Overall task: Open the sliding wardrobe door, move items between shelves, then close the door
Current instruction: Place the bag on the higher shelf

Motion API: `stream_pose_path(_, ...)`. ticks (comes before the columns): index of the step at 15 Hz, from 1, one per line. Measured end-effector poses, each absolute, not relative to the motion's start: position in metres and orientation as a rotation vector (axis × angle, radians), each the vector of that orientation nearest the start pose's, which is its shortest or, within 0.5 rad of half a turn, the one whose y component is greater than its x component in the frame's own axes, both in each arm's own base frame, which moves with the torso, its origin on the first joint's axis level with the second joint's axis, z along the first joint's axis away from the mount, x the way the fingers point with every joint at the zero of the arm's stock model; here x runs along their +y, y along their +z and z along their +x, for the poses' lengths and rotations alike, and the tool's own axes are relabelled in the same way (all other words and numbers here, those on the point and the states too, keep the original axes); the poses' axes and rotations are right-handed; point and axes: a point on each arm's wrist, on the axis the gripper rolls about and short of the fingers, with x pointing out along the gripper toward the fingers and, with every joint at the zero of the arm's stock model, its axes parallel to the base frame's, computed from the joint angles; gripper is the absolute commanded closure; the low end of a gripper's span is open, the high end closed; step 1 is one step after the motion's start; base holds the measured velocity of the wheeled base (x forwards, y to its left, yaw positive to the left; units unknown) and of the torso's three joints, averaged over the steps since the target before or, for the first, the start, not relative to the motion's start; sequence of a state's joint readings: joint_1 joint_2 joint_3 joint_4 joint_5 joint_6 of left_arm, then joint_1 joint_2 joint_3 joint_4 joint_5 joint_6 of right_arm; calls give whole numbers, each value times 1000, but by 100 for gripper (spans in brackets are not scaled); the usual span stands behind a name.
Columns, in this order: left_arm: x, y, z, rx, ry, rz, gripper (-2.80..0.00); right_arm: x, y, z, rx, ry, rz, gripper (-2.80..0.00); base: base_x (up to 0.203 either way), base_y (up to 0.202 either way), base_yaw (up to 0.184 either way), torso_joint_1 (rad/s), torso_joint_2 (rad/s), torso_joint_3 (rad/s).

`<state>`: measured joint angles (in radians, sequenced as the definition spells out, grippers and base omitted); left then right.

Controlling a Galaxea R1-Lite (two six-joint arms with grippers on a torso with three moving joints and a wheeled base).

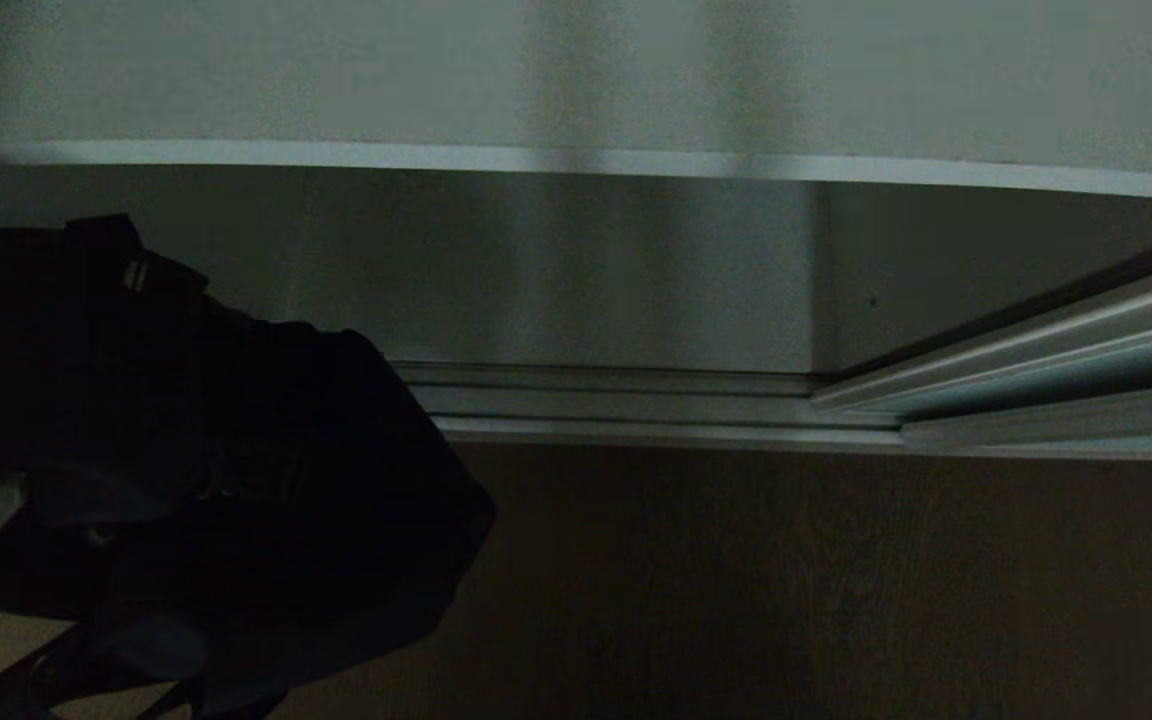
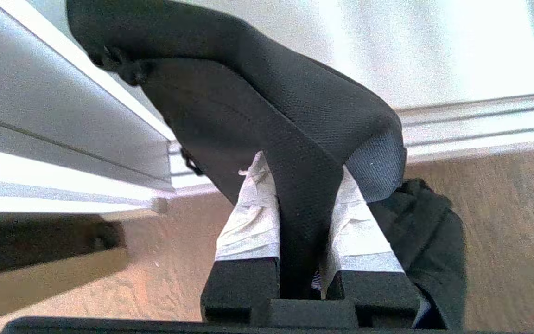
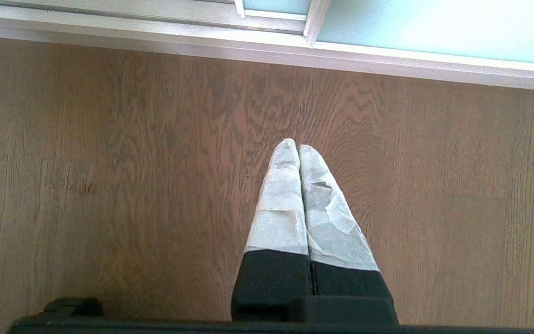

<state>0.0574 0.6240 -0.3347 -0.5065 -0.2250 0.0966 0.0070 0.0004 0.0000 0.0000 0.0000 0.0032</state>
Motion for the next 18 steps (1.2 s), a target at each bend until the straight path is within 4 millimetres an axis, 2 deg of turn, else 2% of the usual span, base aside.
stream_pose_path(4, -2, 204, 32, -189, -113, 124, 0, 0, 75, -23, 0, 7, 3, 0, 0, 0, 0, 0, 0, 0)
stream_pose_path(11, -3, 161, 13, -162, -83, 119, 0, 0, 75, -23, 0, 7, 3, 0, 0, 0, 0, 0, 0, 0)
stream_pose_path(15, -2, 130, 4, -86, -36, 107, 0, 0, 75, -23, 0, 7, 3, 0, 0, 0, 0, 0, 0, 0)
stream_pose_path(18, -2, 118, -1, -81, -62, 104, 0, 0, 75, -23, 0, 7, 4, 0, 0, 0, 0, 0, 0, 0)
